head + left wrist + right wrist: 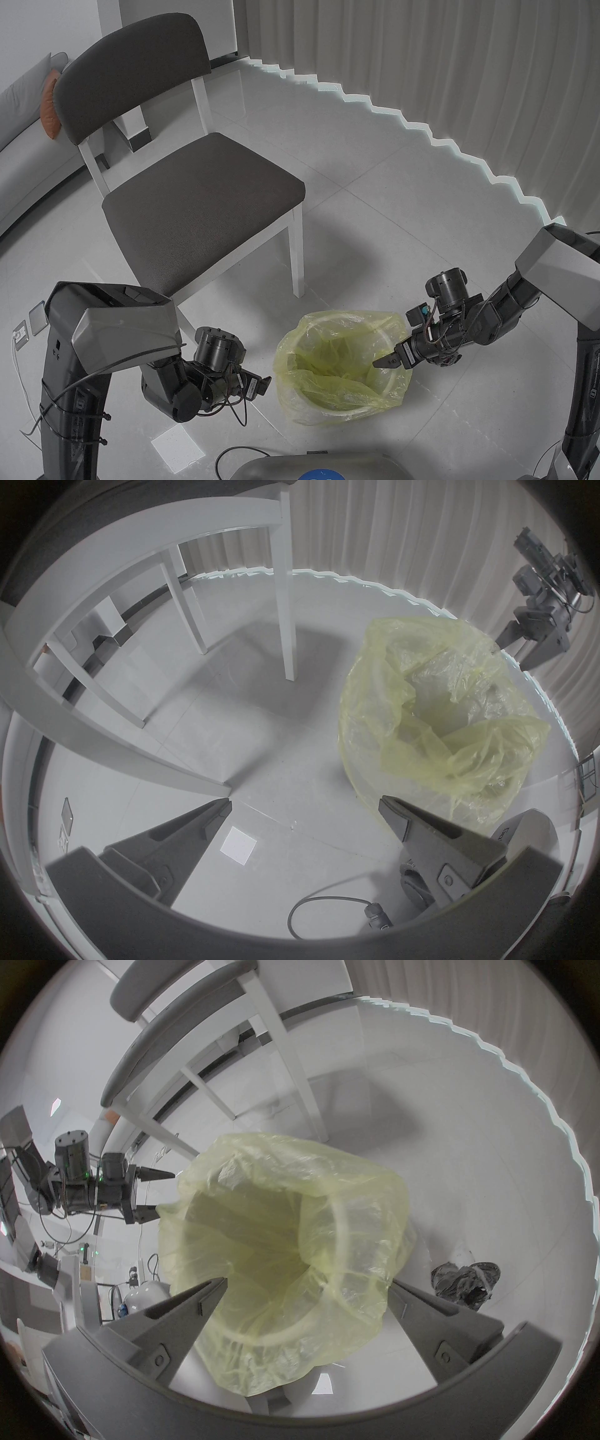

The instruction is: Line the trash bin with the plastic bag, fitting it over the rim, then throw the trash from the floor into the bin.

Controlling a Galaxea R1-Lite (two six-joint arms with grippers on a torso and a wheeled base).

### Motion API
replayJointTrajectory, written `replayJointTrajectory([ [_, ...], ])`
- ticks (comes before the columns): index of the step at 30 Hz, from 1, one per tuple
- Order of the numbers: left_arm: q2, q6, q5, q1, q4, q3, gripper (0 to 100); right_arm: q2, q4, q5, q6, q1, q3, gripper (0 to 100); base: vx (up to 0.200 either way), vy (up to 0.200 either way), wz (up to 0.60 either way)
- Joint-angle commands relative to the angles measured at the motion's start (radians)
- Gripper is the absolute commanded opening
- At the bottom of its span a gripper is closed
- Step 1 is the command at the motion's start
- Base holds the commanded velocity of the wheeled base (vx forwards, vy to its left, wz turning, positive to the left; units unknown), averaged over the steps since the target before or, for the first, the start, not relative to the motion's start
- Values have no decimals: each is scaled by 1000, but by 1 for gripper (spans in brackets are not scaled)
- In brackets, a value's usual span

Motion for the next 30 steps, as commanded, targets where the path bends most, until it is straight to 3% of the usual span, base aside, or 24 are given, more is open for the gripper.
replayJointTrajectory([
  [1, -47, -1, 0, 9, -7, 33, 100, -14, -1, -4, -10, 47, 38, 100, 0, 0, 0],
  [14, -171, -4, -2, -22, -4, 22, 100, -1, -40, -12, -67, 73, 131, 100, 0, 0, 0],
  [18, -173, -8, 4, -57, -4, 4, 100, 0, -38, -12, -69, 43, 100, 100, 0, 0, 0],
  [21, -171, -10, 6, -86, 1, -5, 100, 8, -29, -12, -67, -23, 33, 100, 0, 0, 0],
  [30, -175, -12, 7, -91, -2, -1, 100, 26, 57, -12, -67, -106, -111, 100, 0, 0, 0],
])
